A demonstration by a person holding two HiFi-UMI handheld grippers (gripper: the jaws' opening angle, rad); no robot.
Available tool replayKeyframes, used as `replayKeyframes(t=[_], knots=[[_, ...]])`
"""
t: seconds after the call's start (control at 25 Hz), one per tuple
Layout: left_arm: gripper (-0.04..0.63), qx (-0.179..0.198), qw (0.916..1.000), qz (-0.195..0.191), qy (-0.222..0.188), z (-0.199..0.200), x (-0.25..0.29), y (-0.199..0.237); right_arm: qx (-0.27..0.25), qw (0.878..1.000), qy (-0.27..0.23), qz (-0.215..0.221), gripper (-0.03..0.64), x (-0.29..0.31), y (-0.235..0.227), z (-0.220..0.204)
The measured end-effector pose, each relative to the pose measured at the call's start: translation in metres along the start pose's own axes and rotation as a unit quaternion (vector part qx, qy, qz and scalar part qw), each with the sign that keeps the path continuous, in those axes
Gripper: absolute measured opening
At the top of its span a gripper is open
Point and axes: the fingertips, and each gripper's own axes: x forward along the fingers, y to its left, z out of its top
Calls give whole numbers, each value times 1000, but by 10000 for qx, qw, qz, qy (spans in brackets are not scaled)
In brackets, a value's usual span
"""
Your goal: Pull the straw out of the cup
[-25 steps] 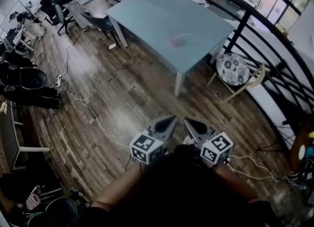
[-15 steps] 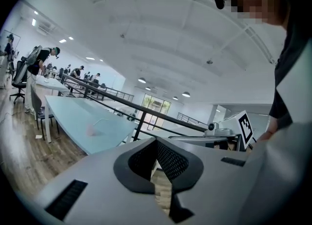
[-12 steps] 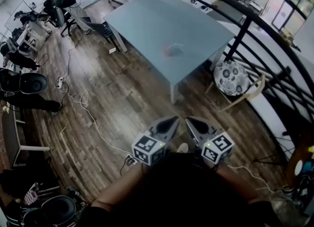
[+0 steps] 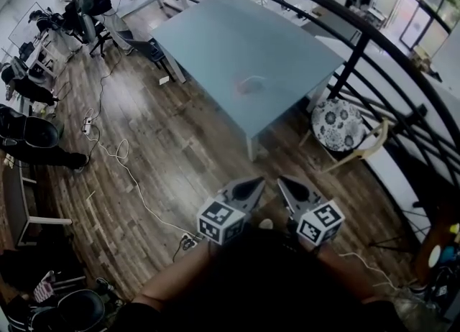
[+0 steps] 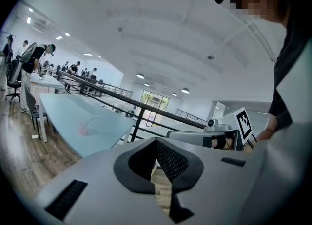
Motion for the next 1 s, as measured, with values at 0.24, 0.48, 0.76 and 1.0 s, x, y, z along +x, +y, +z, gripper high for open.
replayKeyframes(t=[0.24, 0.48, 0.76, 1.0], knots=[[11, 40, 9997, -250, -29, 15, 14, 22, 48, 9997, -33, -236, 12, 20, -17, 7], [11, 142, 9986, -513, -74, 39, 19, 62, -53, 9992, -28, -392, 12, 64, -21, 22], [11, 222, 9978, -625, -84, 72, 0, 132, -97, 9991, -23, -423, 12, 141, -4, 40], [11, 291, 9966, -773, -61, 88, -20, 183, -93, 9984, -66, -559, 12, 197, 9, 49]])
